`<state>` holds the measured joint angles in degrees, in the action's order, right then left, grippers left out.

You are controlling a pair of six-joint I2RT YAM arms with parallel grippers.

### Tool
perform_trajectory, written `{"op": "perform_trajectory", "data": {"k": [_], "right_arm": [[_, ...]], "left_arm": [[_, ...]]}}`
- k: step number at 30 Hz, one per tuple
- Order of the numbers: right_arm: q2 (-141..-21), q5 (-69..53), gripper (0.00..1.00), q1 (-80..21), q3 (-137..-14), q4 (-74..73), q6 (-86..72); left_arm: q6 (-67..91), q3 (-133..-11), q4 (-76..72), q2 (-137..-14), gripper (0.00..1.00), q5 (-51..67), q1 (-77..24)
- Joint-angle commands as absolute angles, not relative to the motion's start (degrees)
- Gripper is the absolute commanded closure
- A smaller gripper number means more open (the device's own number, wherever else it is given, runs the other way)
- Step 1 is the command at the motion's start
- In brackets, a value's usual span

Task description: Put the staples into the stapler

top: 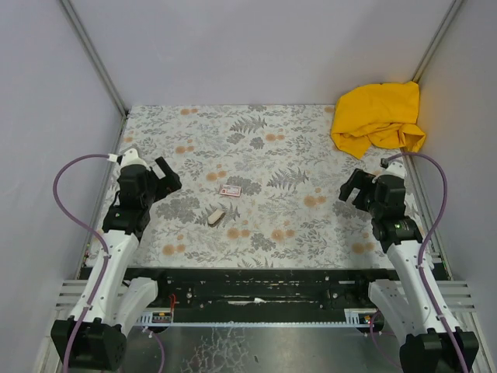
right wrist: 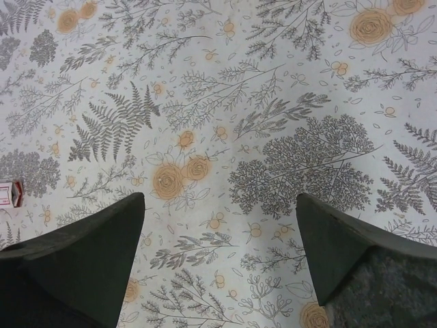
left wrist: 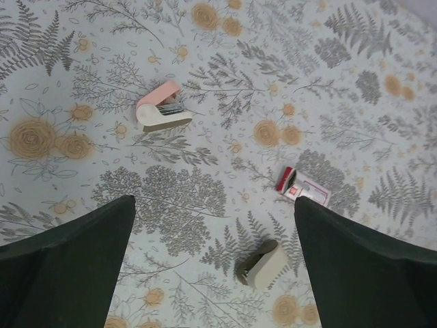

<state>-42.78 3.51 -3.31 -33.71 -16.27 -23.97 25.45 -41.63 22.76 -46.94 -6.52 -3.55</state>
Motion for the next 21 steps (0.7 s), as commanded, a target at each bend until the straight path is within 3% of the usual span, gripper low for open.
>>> {"op": "perform_trajectory", "data": {"k": [1,11,17,21], "right_arm": [[-43.64,1.28,0.01,-3.9,-37.32,-12.45,-22.86],[-42.55,-1.71,0.01,-4.07,-36.74,-9.36,-24.13],[-48.15,-13.46,0.01,-4.17,-39.56,-12.44,-22.3],[-50.8,-21.55,0.01,-4.17,-38.36,-12.33,-23.11]], "left_arm": [[19.42,-44.44,24.62,-48.54,0.0,-7.44,-2.93],[17.57,-44.99,24.56,-50.74,0.0,-3.22,-2.79],[23.78,-41.59,21.75,-51.71,0.0,12.67,-4.67],[26.89,-39.94,18.19,-55.27,0.0,13.54,-12.35]]}}
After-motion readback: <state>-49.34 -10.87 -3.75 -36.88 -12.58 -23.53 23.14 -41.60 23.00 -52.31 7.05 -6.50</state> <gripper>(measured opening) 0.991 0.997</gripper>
